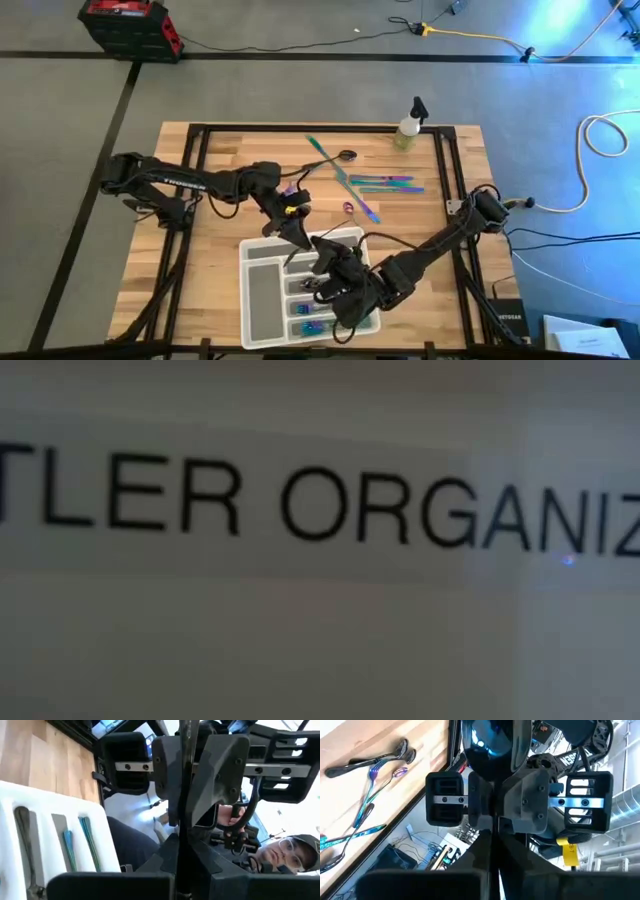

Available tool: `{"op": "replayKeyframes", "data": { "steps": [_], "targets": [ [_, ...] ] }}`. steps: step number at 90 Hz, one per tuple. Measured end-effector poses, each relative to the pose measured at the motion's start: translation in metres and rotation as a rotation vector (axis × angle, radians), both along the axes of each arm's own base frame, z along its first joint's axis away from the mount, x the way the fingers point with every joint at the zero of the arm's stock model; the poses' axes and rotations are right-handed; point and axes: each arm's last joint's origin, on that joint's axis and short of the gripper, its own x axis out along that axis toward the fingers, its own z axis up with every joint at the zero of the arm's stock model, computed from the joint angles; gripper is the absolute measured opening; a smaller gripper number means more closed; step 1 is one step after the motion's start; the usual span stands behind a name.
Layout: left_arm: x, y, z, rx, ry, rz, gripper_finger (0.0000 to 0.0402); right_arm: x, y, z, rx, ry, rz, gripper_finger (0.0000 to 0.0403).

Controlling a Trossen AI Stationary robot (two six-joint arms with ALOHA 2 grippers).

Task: Sort silverware
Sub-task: Put the black spoon into the white silverware tray

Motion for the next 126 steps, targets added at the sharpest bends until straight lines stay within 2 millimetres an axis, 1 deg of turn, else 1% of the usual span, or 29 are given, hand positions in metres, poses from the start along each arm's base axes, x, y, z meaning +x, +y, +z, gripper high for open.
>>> {"op": "replayKeyframes", "data": {
  "steps": [17,40,46,53,82,94,109,119,126],
  "targets": [
    [0.0,0.0,0.0,0.009,-0.008,-0.007,0.0004,0.003,-0.004,0.0,0.004,0.004,-0.007,0.0007],
    [0.0,-0.001,-0.001,0.017,-0.014,-0.013,0.0004,0.003,-0.004,-0.001,0.006,0.002,-0.006,0.0003],
    [0.0,-0.001,-0.001,0.025,-0.022,-0.016,0.0011,0.003,-0.004,-0.001,0.009,0.0,-0.006,0.0002],
    [-0.001,-0.001,-0.001,0.031,-0.031,-0.025,0.0034,0.003,-0.004,-0.001,0.017,-0.008,-0.01,0.0002],
    [-0.001,0.009,-0.001,0.035,-0.043,-0.044,0.0168,0.0,0.001,0.0,0.038,-0.034,-0.01,0.0001],
    [-0.002,0.014,-0.001,0.032,-0.045,-0.05,0.0213,-0.002,0.003,0.0,0.057,-0.048,-0.007,0.0001],
    [-0.003,0.025,-0.001,0.056,-0.084,-0.069,0.0249,-0.006,0.01,-0.001,0.108,-0.082,0.002,0.0001],
    [-0.006,0.039,-0.002,0.078,-0.119,-0.11,0.026,-0.01,0.017,-0.001,0.154,-0.113,0.013,0.0001],
    [-0.009,0.048,-0.003,0.119,-0.13,-0.085,0.0262,-0.013,0.022,-0.001,0.247,-0.149,0.023,0.0001]
  ]
}}
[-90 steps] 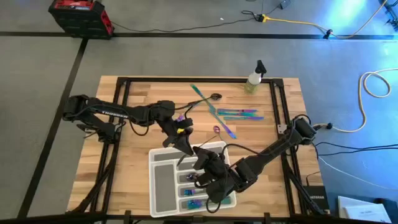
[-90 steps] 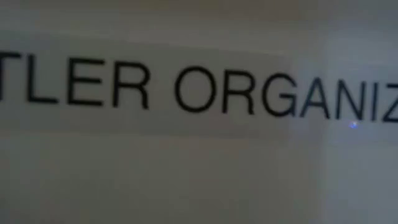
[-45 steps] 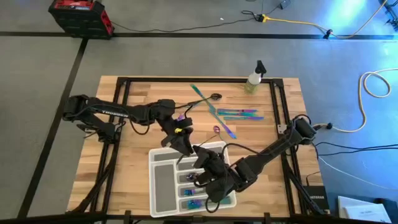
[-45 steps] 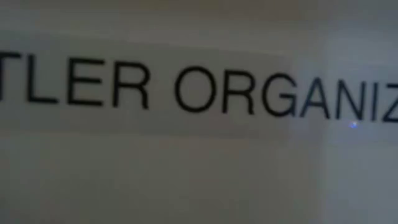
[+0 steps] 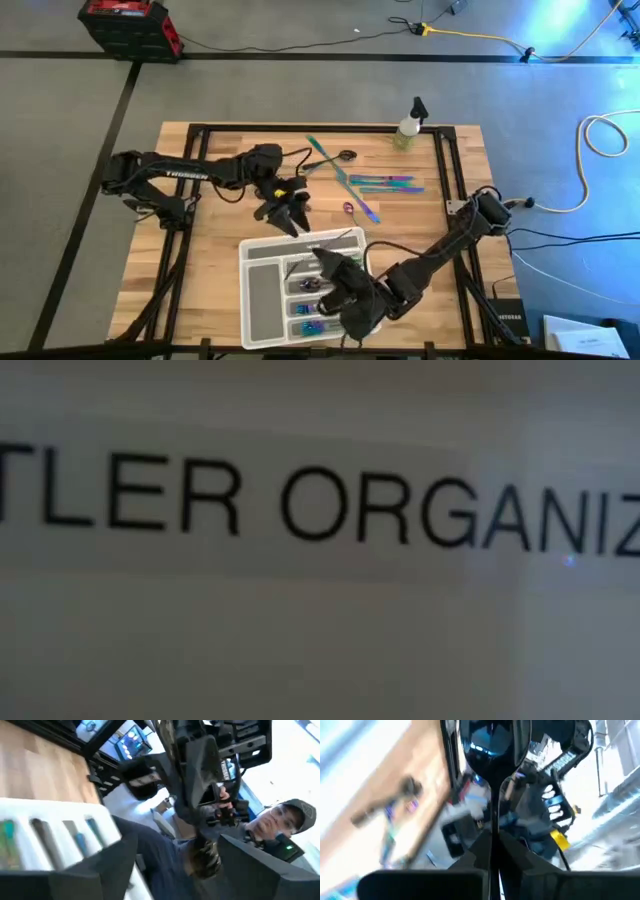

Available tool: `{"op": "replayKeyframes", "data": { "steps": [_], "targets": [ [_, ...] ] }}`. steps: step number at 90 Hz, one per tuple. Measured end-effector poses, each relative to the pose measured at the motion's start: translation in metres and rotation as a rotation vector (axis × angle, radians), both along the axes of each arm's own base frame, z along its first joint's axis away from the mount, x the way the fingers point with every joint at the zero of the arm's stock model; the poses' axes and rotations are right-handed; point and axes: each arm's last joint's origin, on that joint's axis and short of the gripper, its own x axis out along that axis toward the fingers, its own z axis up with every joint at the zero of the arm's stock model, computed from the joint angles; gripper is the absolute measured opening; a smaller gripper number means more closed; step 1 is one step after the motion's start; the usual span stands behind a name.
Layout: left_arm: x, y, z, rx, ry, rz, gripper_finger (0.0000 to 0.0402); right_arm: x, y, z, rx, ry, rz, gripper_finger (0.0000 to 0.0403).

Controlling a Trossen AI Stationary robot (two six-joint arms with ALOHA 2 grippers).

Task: Sort silverware
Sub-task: Put the black spoon into the white silverware tray

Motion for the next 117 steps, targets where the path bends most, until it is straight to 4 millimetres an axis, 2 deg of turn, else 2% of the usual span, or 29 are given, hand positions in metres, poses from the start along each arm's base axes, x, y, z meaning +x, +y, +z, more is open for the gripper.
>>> {"op": "replayKeyframes", "data": {
  "steps": [17,30,54,66,77,92,117],
  "targets": [
    [-0.025,0.008,0.0,0.196,0.044,0.124,0.0262,-0.008,0.006,-0.008,0.251,0.009,0.031,0.0],
    [-0.05,0.003,0.005,0.479,0.098,0.278,0.0263,-0.011,0.005,-0.015,0.523,0.009,-0.016,0.0],
    [-0.082,-0.043,0.016,1.003,0.095,0.472,0.0263,-0.002,0.008,-0.041,0.98,-0.009,-0.193,0.0],
    [-0.09,-0.068,-0.001,1.171,0.089,0.559,0.0263,0.007,0.001,-0.047,1.148,-0.049,-0.293,0.0],
    [-0.096,-0.083,-0.026,1.206,0.089,0.673,0.0263,0.009,-0.007,-0.065,1.195,-0.002,-0.367,0.0],
    [-0.109,-0.097,-0.059,1.238,0.078,0.746,0.0263,0.011,-0.02,-0.088,1.345,0.088,-0.481,0.0],
    [-0.124,-0.111,-0.079,1.213,0.071,0.829,0.0263,0.011,-0.036,-0.116,1.478,0.169,-0.604,0.0]
  ]
}}
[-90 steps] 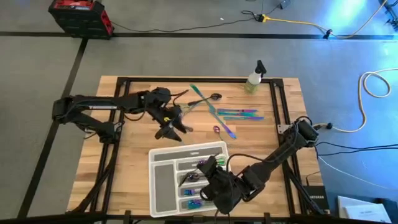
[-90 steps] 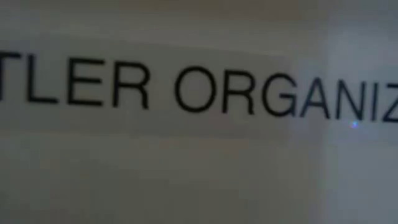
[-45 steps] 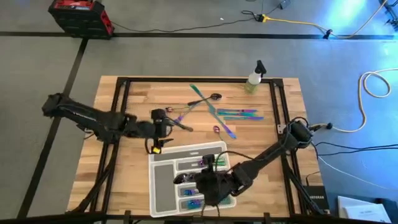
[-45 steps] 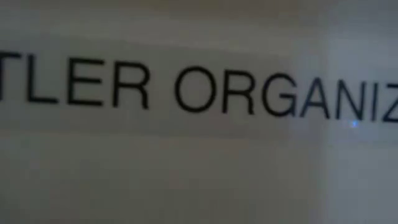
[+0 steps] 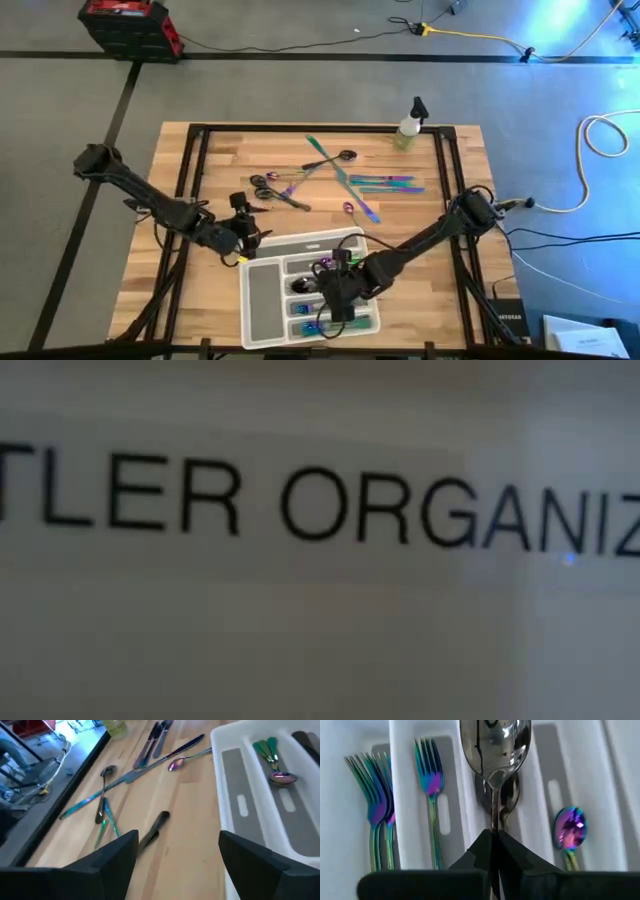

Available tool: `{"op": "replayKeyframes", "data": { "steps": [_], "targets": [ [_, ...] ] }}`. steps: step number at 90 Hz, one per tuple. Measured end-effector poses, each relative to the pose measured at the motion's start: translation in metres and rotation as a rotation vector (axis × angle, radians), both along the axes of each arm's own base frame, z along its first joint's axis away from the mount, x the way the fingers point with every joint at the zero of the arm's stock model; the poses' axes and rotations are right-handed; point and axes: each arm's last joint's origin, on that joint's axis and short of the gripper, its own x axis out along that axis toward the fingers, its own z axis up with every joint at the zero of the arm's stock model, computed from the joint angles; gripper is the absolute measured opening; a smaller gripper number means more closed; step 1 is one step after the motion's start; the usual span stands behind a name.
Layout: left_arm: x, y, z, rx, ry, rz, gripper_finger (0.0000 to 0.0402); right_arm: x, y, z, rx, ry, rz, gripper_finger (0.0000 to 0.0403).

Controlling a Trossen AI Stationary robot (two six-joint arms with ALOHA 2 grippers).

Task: Sort silverware
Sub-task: Put the black spoon into the white silverware tray

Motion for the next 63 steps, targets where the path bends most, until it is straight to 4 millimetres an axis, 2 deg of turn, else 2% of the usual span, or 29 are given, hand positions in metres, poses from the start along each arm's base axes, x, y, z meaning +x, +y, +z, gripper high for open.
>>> {"op": "replayKeyframes", "data": {
  "steps": [13,41,63],
  "targets": [
    [-0.004,-0.005,-0.003,0.0,-0.012,-0.007,0.0263,-0.001,-0.008,-0.012,0.026,0.032,-0.006,0.0],
    [-0.005,-0.009,-0.003,-0.002,-0.019,-0.024,0.0263,-0.008,-0.011,-0.029,0.037,0.059,0.004,0.0],
    [-0.005,-0.008,-0.003,-0.002,-0.018,-0.024,0.0263,-0.008,-0.012,-0.032,0.022,0.039,0.034,0.0]
  ]
}}
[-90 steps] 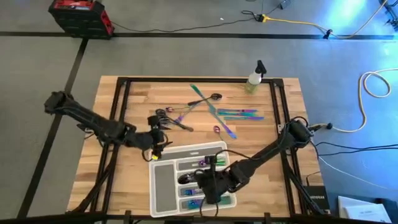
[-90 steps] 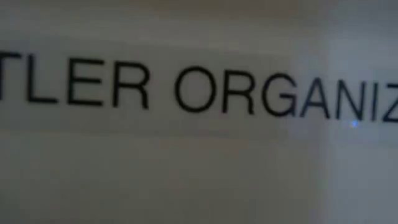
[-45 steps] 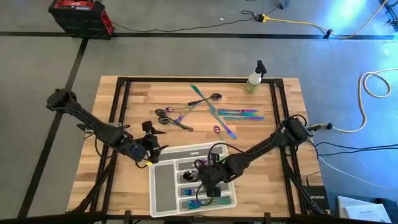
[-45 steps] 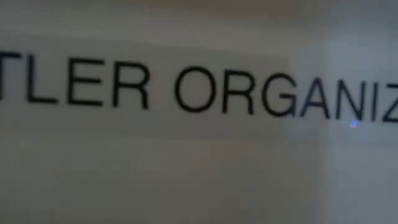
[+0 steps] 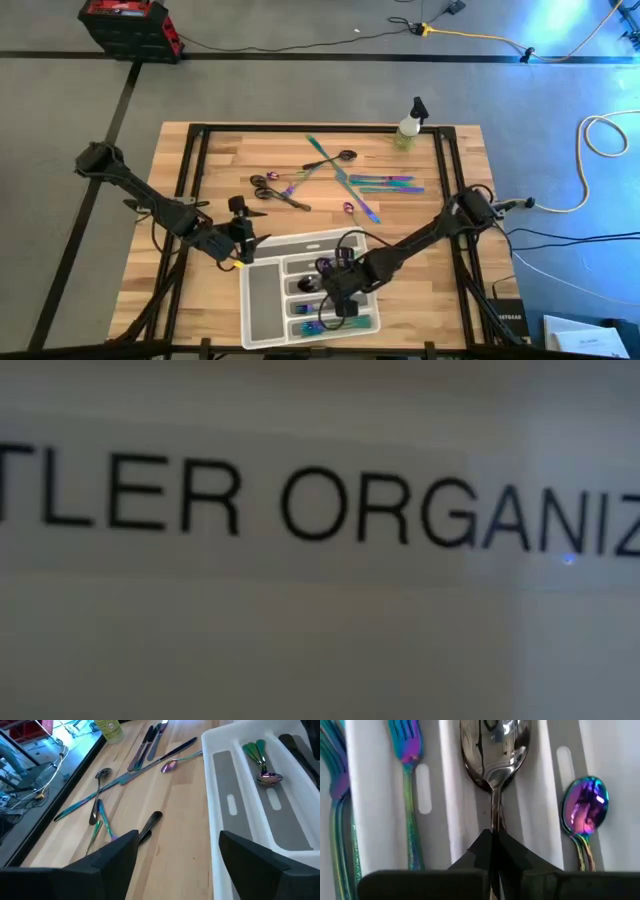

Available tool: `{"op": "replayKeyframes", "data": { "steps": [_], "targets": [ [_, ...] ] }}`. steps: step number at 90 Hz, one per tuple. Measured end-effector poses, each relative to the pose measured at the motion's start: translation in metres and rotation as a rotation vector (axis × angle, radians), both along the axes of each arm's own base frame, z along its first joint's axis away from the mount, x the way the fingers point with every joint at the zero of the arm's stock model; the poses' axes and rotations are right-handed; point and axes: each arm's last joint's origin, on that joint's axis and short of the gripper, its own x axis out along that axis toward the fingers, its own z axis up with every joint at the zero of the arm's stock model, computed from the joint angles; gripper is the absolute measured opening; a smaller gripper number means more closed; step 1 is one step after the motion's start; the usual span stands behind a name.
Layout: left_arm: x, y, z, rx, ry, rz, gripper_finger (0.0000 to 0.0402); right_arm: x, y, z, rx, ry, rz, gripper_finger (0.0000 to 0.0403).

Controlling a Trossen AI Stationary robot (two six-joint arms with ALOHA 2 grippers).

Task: Sort silverware
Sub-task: Put the black spoon into the white silverware tray

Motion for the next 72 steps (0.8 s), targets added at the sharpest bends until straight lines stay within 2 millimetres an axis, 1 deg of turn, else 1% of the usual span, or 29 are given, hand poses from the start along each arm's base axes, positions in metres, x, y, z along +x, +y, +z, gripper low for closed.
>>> {"op": "replayKeyframes", "data": {
  "steps": [8,20,42,72],
  "targets": [
    [0.0,0.0,0.0,-0.001,-0.001,0.0,0.0263,0.002,0.001,0.001,0.001,-0.03,0.027,0.0],
    [0.0,0.0,0.0,-0.001,0.0,0.001,0.0263,0.002,0.002,-0.001,-0.01,-0.025,0.045,0.0],
    [0.0,0.0,0.0,0.0,0.001,0.0,0.0263,0.004,0.003,-0.017,-0.022,0.02,0.069,0.0],
    [0.0,0.0,0.0,-0.002,0.003,-0.003,0.0263,0.004,0.002,-0.018,-0.034,0.017,0.07,0.0001]
  ]
}}
